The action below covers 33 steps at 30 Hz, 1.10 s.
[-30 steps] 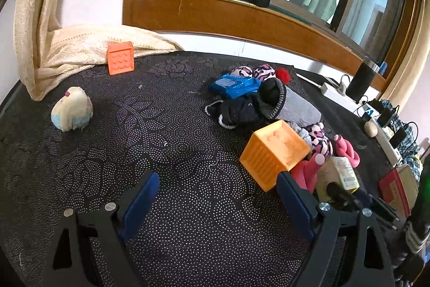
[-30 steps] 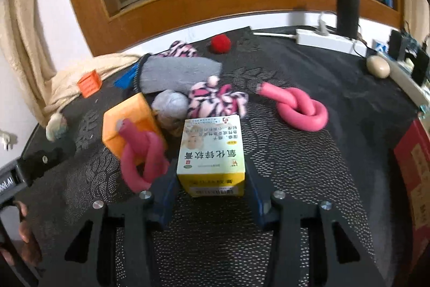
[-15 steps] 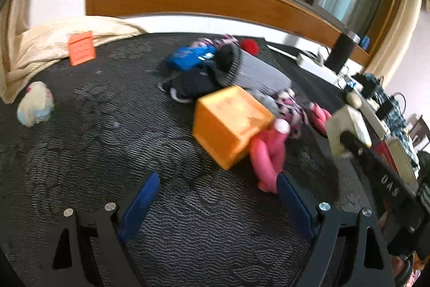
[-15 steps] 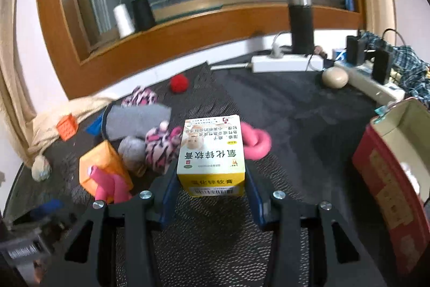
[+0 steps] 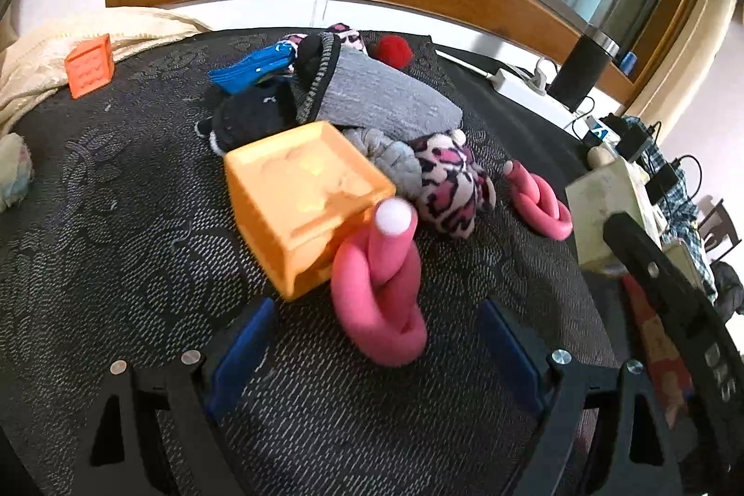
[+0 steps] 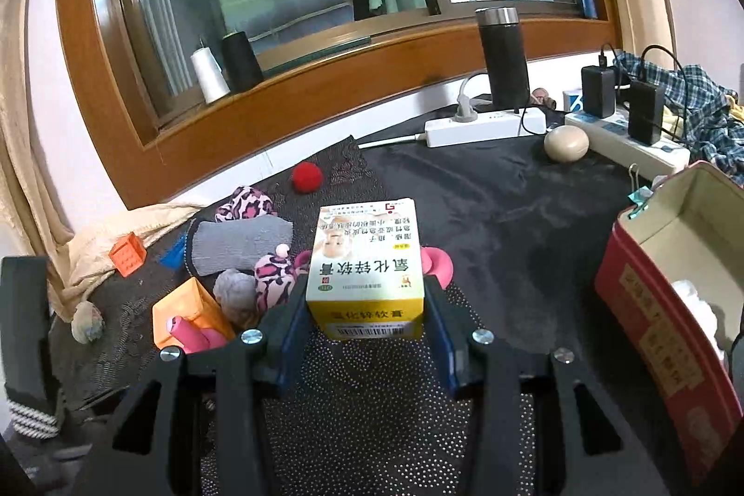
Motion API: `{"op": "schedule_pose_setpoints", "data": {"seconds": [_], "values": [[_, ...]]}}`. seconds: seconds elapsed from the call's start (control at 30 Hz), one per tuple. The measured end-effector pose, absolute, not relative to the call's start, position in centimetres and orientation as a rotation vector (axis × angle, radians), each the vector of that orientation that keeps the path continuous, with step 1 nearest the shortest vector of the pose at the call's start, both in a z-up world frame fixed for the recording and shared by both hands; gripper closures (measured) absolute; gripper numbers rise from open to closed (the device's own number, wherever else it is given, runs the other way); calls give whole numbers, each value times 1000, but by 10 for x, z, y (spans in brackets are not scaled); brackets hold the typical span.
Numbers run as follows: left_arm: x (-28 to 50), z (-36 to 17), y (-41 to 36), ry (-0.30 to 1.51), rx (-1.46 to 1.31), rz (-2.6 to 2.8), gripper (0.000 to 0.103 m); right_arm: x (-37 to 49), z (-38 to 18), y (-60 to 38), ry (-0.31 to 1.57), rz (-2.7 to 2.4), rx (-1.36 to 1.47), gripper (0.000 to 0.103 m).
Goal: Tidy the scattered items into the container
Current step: 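Grasp the yellow medicine box with the right tool while the left tool grasps the pink knotted tube, then carry the medicine box and pink tube in both tools to the tin box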
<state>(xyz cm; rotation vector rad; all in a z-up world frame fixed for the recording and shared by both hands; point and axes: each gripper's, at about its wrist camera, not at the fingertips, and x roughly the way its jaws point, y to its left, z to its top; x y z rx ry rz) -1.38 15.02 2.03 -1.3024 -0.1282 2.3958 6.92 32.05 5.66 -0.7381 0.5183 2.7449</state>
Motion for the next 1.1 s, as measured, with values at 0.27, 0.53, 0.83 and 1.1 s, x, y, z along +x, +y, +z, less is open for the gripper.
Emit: {"op": "schedule_pose_setpoints", "data": {"seconds": [0.27,0.53,0.83,1.1], "values": [[-28,13,151,-142,-1305,2437,13,69,56,320,528,2752,-734,54],[-29,14,146,-81,-1275,2469,56,69,55,318,516,2749,-736,54],[-11,30,142,-93,-1236,2443,65,69,55,319,514,2752,-731,54],[0,42,142,-119,-1196,2432,64,69,55,320,520,2745,-730,54]]}}
